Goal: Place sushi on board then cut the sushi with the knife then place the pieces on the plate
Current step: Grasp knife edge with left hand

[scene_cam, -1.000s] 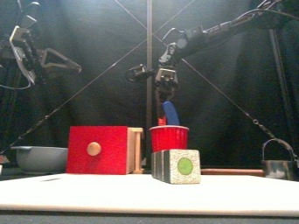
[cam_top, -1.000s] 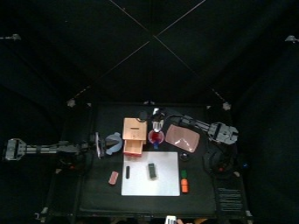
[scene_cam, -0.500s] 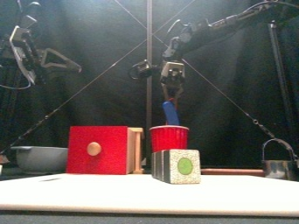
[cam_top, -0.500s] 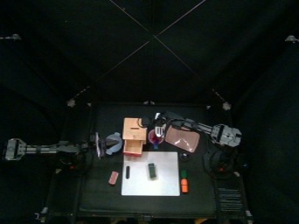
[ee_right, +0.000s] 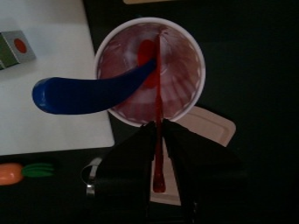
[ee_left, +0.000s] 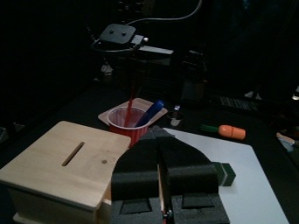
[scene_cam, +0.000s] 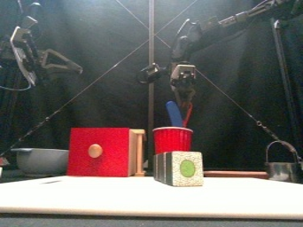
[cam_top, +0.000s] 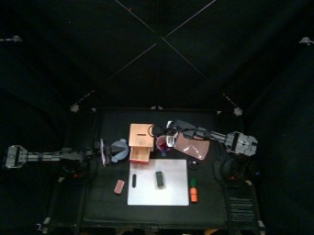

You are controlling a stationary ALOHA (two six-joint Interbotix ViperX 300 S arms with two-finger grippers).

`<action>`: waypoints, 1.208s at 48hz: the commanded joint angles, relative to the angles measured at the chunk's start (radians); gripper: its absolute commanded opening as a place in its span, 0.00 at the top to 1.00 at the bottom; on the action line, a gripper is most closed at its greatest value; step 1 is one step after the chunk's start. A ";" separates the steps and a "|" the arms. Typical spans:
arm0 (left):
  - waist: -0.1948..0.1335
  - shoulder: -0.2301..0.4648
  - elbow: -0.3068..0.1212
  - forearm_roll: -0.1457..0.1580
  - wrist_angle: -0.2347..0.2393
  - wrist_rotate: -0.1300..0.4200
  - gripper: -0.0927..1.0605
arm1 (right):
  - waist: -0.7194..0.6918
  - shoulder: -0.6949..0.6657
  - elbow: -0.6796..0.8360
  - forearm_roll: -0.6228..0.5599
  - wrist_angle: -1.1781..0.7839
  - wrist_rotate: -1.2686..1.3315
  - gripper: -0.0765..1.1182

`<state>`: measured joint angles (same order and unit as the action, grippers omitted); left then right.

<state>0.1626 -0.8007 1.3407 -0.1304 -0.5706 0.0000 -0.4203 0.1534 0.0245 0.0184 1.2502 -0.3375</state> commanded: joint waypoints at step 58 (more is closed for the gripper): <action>0.002 0.002 -0.017 -0.009 -0.008 0.000 0.87 | 0.077 -0.009 -0.032 -0.081 -0.006 0.071 0.46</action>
<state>0.1626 -0.8007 1.3407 -0.1381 -0.5706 0.0000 -0.3421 0.1657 0.0215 -0.0598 1.2471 -0.2623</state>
